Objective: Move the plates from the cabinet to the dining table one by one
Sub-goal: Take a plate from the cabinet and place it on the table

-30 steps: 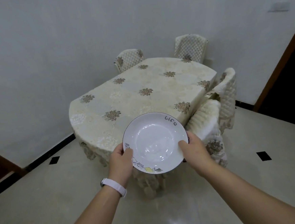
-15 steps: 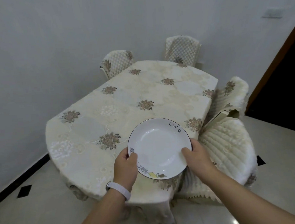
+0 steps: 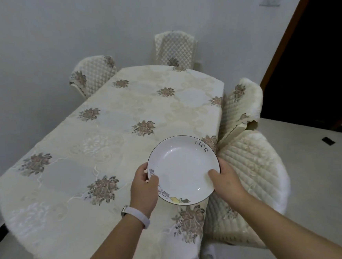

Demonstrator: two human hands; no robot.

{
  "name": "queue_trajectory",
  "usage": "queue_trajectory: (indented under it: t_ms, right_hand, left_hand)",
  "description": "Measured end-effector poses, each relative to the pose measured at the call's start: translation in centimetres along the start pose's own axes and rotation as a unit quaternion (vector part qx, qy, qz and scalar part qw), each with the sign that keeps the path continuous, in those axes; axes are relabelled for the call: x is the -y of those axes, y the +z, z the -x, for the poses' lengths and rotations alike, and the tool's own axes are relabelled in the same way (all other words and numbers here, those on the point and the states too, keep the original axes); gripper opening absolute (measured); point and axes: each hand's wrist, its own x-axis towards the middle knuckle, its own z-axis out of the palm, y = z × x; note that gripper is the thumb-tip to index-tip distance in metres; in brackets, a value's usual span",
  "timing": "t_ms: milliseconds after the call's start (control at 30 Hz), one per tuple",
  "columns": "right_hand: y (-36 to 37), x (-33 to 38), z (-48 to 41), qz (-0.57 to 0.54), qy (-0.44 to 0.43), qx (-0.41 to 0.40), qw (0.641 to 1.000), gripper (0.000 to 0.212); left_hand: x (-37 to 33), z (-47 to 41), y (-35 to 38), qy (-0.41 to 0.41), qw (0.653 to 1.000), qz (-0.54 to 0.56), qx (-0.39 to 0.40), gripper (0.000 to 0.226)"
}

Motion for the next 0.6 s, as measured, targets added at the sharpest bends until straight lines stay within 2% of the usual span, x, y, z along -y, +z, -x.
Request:
queue_trajectory:
  t_ms: [200, 333, 600]
  right_hand:
    - [0.5, -2.2, -5.2, 0.011, 0.024, 0.025, 0.999, 0.041]
    - [0.4, -2.3, -9.1, 0.021, 0.024, 0.049, 0.998, 0.029]
    - [1.2, -4.4, -17.1, 0.080, 0.020, 0.102, 0.991, 0.024]
  left_hand:
    - [0.8, -3.6, 2.4, -0.020, 0.999, -0.033, -0.013, 0.037]
    - [1.1, -6.2, 4.3, -0.037, 0.997, -0.059, -0.044, 0.041]
    - [3.9, -11.9, 7.6, -0.080, 0.989, -0.099, -0.081, 0.040]
